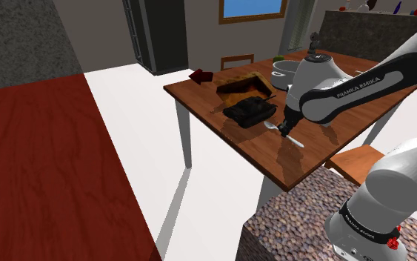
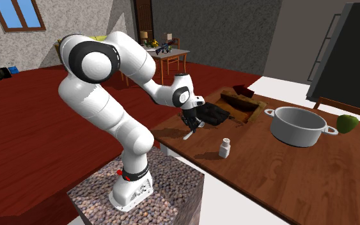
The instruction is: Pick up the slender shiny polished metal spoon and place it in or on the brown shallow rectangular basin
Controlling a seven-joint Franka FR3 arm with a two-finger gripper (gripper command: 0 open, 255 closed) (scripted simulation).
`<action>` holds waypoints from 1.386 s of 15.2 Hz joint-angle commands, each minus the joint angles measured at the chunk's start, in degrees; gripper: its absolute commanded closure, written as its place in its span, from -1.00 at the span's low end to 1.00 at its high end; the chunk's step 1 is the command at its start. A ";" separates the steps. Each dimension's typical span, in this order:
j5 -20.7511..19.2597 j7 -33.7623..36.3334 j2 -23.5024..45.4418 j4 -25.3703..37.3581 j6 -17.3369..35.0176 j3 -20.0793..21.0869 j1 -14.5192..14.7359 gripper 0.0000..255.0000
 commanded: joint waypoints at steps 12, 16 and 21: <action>2.50 -2.41 -7.42 4.46 -12.01 -0.13 1.43 1.00; 3.18 -3.03 -9.29 6.53 -15.93 0.02 1.78 1.00; 3.92 -3.73 -11.08 9.40 -20.56 0.24 2.14 1.00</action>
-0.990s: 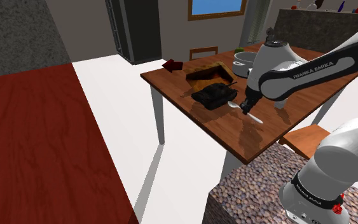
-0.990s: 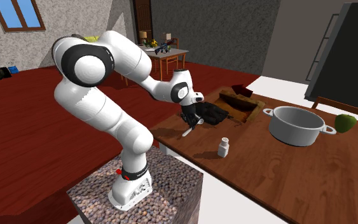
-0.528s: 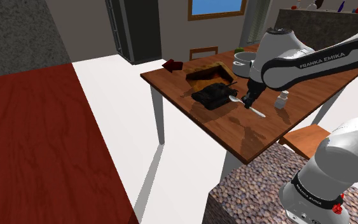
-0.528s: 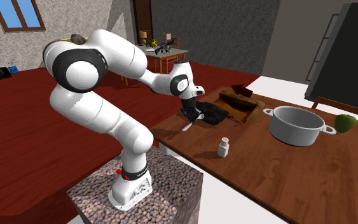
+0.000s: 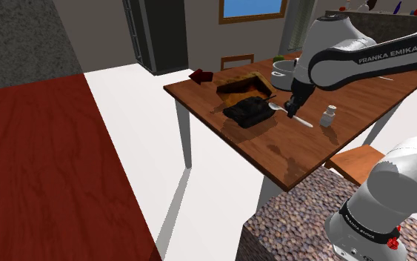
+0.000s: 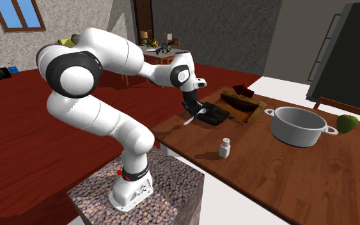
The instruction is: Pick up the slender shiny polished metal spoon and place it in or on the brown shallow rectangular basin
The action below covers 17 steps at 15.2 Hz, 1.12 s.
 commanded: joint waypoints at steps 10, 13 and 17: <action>1.36 -1.28 -2.39 7.11 -9.47 0.61 0.61 1.00; 1.62 -1.56 -2.62 8.97 -11.55 0.75 0.71 1.00; 1.49 -2.45 7.73 16.12 -8.15 -0.59 0.79 1.00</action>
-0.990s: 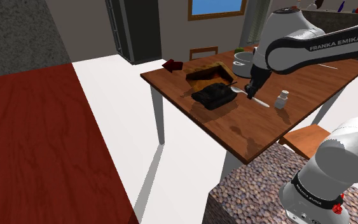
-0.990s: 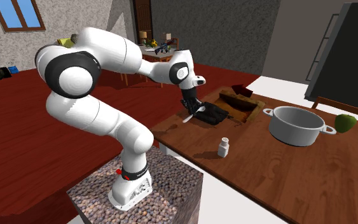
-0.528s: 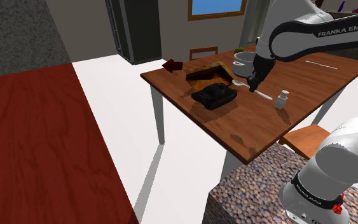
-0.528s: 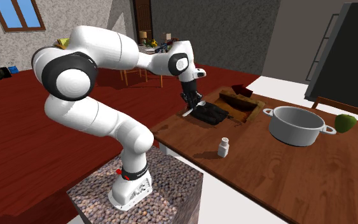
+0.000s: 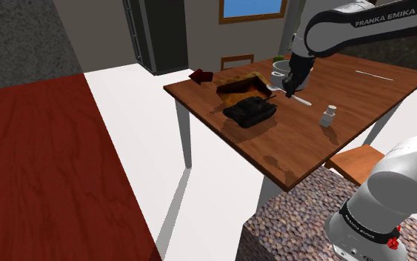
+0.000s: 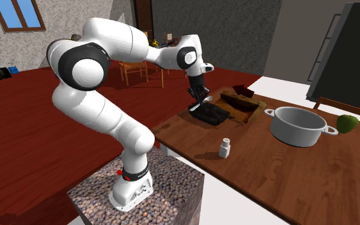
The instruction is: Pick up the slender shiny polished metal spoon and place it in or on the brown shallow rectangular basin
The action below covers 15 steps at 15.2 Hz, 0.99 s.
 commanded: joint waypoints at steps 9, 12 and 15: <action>2.15 -3.47 24.00 21.61 2.87 -2.83 0.57 1.00; 3.48 -4.89 30.89 29.19 2.29 -3.48 0.53 1.00; 5.03 -6.38 37.87 37.52 1.00 -3.96 0.24 1.00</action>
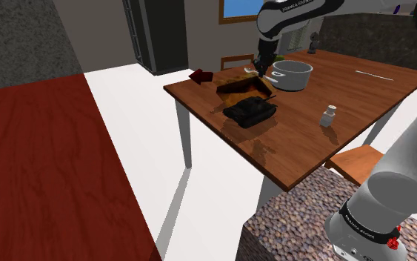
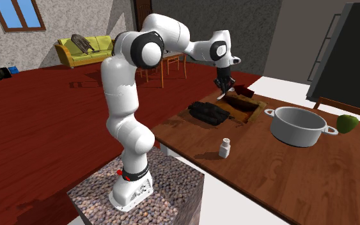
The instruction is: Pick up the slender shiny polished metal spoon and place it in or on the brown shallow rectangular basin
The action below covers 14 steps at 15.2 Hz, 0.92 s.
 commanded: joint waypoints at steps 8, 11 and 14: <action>5.00 -4.50 23.15 31.07 -7.78 -0.56 -2.64 1.00; 6.02 -5.14 29.41 39.98 -10.44 -0.35 -3.67 1.00; 5.93 -4.94 29.19 37.33 -8.01 -0.33 -3.56 1.00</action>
